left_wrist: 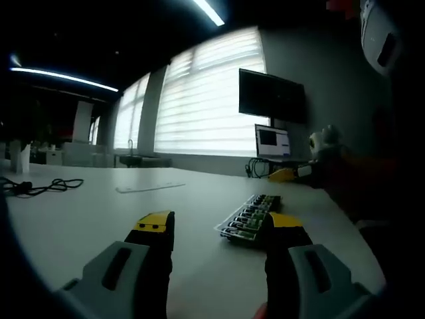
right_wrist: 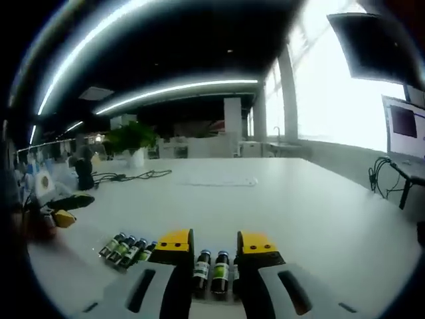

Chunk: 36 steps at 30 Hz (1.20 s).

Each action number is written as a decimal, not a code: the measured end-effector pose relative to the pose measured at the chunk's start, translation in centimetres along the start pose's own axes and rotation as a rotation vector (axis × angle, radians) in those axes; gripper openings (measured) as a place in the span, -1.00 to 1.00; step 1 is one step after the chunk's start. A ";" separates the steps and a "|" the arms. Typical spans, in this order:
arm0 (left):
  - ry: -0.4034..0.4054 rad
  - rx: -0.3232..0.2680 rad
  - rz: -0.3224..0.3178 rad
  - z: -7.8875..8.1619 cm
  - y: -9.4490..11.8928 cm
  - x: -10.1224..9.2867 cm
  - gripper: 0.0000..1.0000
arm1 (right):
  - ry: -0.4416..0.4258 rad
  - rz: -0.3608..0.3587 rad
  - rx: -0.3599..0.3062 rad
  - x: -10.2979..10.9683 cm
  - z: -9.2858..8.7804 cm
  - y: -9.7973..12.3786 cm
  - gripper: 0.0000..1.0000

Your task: Grip medicine bottles put into box

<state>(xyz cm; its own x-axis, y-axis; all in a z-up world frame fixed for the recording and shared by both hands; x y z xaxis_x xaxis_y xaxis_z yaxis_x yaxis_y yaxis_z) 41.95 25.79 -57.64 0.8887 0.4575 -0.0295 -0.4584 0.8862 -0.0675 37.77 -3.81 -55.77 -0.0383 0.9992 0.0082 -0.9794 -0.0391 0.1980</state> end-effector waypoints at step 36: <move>-0.030 -0.010 0.249 7.0 6.5 -5.3 0.01 | 0.021 0.213 -0.116 -8.3 1.5 7.5 -0.05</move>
<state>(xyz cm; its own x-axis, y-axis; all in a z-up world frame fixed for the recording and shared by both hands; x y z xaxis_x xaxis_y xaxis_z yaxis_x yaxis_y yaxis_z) 34.22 29.61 -50.97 0.7480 0.6635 -0.0169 -0.6628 0.7453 -0.0716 31.04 -12.41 -52.85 -0.2490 0.9683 0.0168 -0.9651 -0.2496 0.0798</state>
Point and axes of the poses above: the point that each gripper's makers call its tool centre point, and the gripper's own axes: y roughly backward along the fingers, x roughly to its left, z roughly out of its top, the point moved 5 cm from there along y, roughly backward along the fingers, and after that the axes turned 6 degrees about -z, right-handed, at the moved point
